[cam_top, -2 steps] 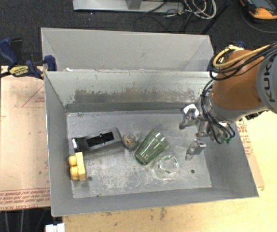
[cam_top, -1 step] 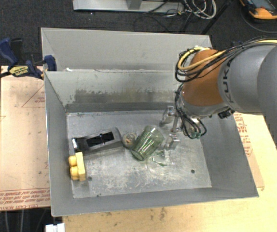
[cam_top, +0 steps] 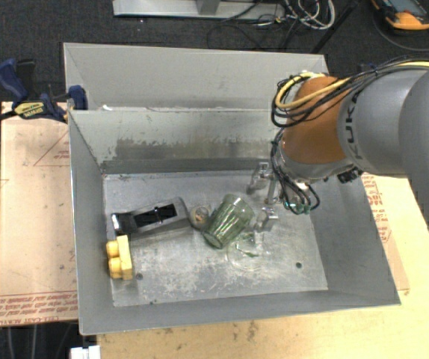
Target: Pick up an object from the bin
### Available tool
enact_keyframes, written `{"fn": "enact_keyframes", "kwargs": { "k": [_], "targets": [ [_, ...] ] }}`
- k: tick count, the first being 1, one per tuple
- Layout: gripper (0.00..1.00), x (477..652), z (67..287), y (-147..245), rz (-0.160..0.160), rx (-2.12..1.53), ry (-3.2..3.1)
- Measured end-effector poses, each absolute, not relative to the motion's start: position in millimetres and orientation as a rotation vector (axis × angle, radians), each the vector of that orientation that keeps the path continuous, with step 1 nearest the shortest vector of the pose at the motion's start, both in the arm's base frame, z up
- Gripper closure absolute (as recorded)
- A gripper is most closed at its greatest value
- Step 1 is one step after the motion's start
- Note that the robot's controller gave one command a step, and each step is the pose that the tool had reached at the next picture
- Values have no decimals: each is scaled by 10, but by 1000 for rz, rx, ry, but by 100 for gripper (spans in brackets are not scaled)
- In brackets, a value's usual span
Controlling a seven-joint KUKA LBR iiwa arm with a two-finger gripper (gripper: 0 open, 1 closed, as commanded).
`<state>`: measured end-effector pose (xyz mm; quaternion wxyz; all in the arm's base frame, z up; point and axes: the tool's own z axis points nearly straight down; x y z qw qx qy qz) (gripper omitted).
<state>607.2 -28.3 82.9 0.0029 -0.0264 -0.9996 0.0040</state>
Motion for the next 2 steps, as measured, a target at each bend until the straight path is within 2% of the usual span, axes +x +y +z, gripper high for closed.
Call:
{"fn": "enact_keyframes", "kwargs": {
  "k": [1,2],
  "targets": [
    [0,6072,828,-283,13,-83,-3135],
    [0,5943,871,-148,18,-30,-3167]
  ]
}}
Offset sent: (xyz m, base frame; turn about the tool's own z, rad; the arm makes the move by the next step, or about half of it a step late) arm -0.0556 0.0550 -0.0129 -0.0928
